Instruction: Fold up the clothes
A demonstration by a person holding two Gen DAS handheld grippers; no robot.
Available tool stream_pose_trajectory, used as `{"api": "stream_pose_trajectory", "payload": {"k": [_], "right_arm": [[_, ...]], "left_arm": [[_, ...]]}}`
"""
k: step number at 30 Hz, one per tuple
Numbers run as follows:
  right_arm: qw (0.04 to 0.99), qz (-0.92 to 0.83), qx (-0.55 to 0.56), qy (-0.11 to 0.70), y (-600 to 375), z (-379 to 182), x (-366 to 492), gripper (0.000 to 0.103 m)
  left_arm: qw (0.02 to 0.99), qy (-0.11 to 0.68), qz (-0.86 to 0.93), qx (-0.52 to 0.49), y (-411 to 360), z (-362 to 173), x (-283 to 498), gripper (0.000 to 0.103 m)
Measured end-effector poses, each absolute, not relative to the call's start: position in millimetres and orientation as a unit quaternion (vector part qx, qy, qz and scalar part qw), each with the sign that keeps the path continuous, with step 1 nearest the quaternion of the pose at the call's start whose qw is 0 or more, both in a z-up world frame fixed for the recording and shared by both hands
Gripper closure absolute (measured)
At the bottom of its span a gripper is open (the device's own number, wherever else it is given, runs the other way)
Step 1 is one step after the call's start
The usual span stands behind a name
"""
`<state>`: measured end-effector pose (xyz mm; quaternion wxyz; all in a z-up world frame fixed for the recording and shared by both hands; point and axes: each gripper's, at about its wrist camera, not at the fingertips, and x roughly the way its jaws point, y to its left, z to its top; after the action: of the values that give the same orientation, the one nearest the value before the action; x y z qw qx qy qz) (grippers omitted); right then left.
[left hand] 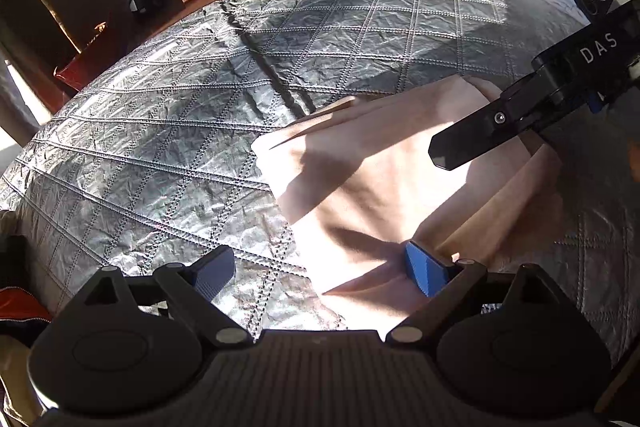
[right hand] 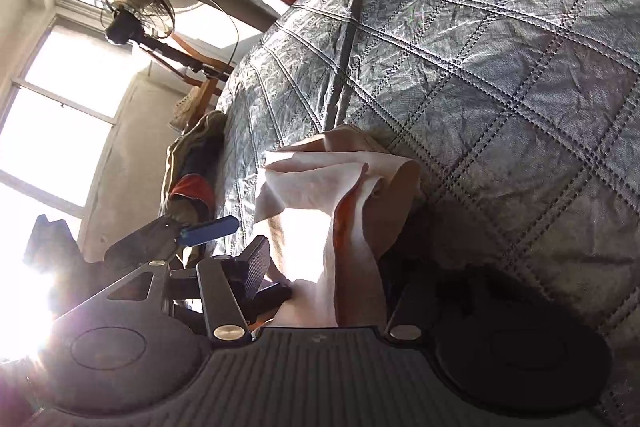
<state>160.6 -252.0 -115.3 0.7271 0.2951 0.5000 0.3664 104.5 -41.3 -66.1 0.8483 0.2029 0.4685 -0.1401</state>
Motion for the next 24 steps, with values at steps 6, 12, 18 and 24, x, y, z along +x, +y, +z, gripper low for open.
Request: {"api": "stream_pose_trajectory", "payload": {"k": [6, 12, 18, 24], "right_arm": [[0.730, 0.346, 0.301, 0.507, -250.3, -115.6, 151.9, 0.088], [0.715, 0.318, 0.375, 0.498, -263.9, -127.3, 138.4, 0.089], [0.697, 0.281, 0.479, 0.453, -291.5, -136.7, 123.9, 0.090], [0.708, 0.246, 0.544, 0.377, -329.0, -121.8, 114.9, 0.090]], "left_arm": [[0.847, 0.469, -0.142, 0.204, -42.3, -66.0, 103.9, 0.011], [0.847, 0.469, -0.150, 0.199, -41.5, -63.4, 103.8, 0.012], [0.855, 0.451, -0.183, 0.180, -46.6, -51.0, 100.0, 0.018], [0.858, 0.449, -0.196, 0.156, -49.1, -46.8, 100.5, 0.018]]}}
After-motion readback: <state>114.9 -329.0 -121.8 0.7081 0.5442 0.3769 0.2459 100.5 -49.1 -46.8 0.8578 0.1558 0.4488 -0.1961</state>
